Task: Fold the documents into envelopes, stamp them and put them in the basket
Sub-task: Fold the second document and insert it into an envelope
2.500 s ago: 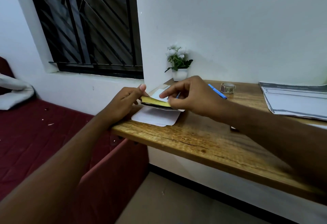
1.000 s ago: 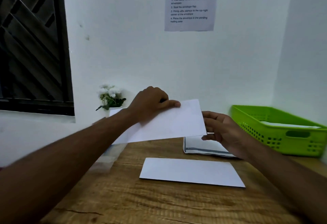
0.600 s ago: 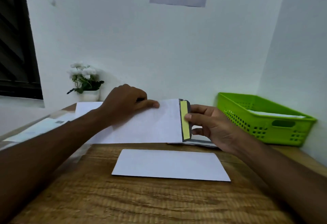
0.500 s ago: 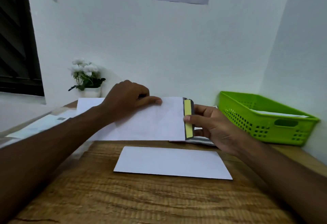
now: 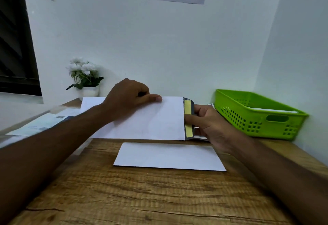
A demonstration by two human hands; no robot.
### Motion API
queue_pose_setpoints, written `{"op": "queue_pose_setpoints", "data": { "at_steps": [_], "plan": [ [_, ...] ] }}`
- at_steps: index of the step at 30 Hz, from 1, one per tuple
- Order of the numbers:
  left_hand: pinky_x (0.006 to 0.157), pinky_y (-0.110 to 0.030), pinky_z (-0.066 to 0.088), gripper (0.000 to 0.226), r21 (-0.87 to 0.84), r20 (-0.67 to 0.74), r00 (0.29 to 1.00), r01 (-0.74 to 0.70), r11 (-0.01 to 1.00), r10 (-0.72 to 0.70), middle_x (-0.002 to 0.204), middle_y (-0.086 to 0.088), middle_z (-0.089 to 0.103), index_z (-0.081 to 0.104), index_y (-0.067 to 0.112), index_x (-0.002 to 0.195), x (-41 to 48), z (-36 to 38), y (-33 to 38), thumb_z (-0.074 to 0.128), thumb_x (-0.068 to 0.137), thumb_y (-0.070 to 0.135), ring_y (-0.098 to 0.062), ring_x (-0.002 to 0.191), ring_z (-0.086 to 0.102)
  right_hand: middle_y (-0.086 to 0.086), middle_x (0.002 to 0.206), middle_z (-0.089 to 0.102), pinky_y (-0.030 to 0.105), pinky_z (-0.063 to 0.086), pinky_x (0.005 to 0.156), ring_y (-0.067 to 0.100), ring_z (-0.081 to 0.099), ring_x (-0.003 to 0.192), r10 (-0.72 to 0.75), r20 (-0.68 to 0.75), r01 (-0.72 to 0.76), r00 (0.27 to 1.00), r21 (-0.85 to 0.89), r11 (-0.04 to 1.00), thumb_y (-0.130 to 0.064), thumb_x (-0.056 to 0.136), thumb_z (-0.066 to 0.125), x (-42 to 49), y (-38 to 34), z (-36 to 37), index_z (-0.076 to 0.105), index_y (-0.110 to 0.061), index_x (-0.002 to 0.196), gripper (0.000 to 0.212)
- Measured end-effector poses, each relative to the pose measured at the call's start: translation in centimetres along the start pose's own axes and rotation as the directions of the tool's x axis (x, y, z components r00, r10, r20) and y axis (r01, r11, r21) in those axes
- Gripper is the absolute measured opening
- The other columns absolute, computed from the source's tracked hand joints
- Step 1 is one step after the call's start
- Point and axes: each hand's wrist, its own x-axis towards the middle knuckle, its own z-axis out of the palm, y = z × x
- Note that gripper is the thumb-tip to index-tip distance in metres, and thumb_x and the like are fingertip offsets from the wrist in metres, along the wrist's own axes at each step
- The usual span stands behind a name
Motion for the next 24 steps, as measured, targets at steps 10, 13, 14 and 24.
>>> {"op": "queue_pose_setpoints", "data": {
  "at_steps": [10,13,14,24],
  "plan": [
    [0.105,-0.037,0.028,0.115,0.236,0.252,0.957,-0.207,0.950,0.146,0.140,0.007,0.046,0.033,0.028,0.145,-1.3,0.9,2.4,0.051,0.051,0.091,-0.014,0.125,0.042,-0.003,0.066,0.071,0.022,0.050,0.044,0.009,0.064,0.053,0.003,-0.311,-0.010,0.950,-0.019,1.000,-0.016,0.084,0.073,0.4,-0.3,-0.1,0.072,-0.014,0.086,0.003],
    [0.113,-0.047,0.016,0.121,0.324,0.301,0.941,-0.251,0.912,0.152,0.147,0.000,0.034,0.014,0.022,0.151,-1.9,2.4,2.4,0.060,0.058,0.083,-0.019,0.131,0.034,-0.003,0.069,0.070,0.022,0.050,0.045,0.007,0.062,0.054,-0.014,-0.329,0.008,0.944,-0.022,1.000,-0.021,0.086,0.072,0.2,-0.5,-0.3,0.073,-0.016,0.088,0.006],
    [0.112,-0.048,0.018,0.118,0.340,0.283,0.945,-0.259,0.904,0.165,0.145,0.000,0.036,0.014,0.021,0.151,-2.0,2.6,2.4,0.062,0.060,0.079,-0.021,0.129,0.037,-0.002,0.072,0.070,0.023,0.051,0.045,0.008,0.063,0.056,-0.010,-0.321,0.005,0.947,-0.016,1.000,-0.021,0.085,0.073,0.2,-0.5,-0.3,0.073,-0.016,0.089,0.006],
    [0.107,-0.046,0.027,0.108,0.319,0.186,0.938,-0.340,0.885,0.293,0.133,-0.002,0.048,0.028,0.016,0.147,-2.1,2.5,2.8,0.065,0.058,0.065,-0.020,0.118,0.045,0.004,0.090,0.077,0.035,0.061,0.063,0.024,0.075,0.076,0.093,-0.186,-0.101,0.978,-0.034,0.994,-0.009,0.086,0.071,0.0,-0.4,0.4,0.070,-0.022,0.098,0.017]
  ]
}}
